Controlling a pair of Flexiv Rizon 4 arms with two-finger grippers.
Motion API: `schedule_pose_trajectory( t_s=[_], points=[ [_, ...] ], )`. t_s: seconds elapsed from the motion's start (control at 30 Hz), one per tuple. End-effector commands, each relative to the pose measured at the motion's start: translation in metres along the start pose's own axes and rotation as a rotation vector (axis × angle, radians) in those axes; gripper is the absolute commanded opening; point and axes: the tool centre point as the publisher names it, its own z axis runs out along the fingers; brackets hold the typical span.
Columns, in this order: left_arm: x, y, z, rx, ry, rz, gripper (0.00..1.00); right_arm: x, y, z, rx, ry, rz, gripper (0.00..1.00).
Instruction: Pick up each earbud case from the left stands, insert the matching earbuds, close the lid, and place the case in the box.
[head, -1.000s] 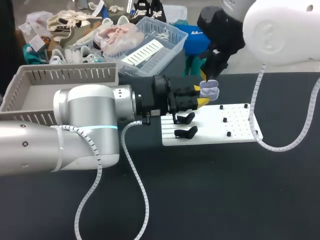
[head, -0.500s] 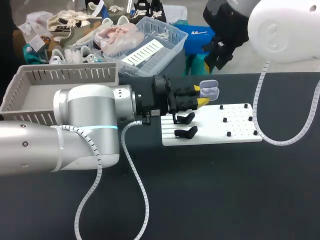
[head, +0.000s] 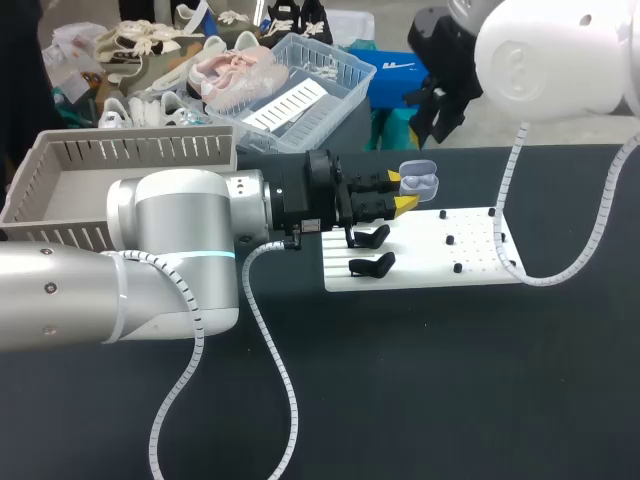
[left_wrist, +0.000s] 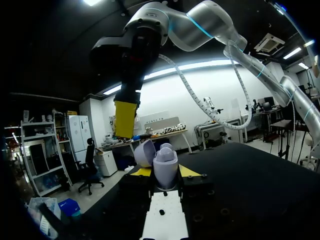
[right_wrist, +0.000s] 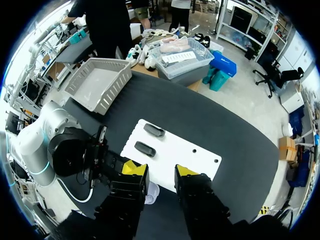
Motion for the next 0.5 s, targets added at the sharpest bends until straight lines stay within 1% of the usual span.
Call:
schedule_pose_trajectory(
  t_s=[0.03, 0.23, 0.5],
  points=[
    [0.0, 0.0, 0.001, -0.004, -0.002, 0.002, 0.0, -0.007, -0.002, 0.008, -0.009, 0.022, 0.002, 0.32],
    [0.0, 0.0, 0.001, -0.004, -0.002, 0.002, 0.0, -0.003, 0.0, 0.013, -0.019, 0.036, 0.009, 0.31],
    [0.0, 0.0, 0.001, -0.004, -0.002, 0.002, 0.0, 0.008, 0.004, 0.015, -0.027, 0.05, 0.019, 0.3]
  ],
)
